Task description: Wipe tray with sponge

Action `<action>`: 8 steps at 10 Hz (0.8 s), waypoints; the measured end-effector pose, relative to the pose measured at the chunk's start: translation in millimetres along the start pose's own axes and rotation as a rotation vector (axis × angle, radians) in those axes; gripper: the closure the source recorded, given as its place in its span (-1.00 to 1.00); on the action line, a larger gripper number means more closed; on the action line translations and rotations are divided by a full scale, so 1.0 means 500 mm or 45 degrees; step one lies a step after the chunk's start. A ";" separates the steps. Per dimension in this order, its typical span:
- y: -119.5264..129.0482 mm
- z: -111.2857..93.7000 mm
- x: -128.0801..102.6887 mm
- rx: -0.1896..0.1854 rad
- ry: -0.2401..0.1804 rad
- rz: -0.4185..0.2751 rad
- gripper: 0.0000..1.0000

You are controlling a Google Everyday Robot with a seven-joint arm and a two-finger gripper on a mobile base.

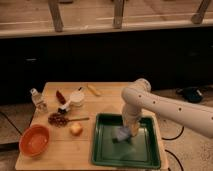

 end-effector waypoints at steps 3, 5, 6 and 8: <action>-0.004 0.004 -0.012 0.014 0.004 -0.012 0.91; 0.004 0.006 -0.011 0.013 0.012 -0.013 0.91; 0.007 0.008 -0.014 0.010 0.014 -0.016 0.91; 0.004 0.009 -0.019 0.020 0.019 -0.022 0.91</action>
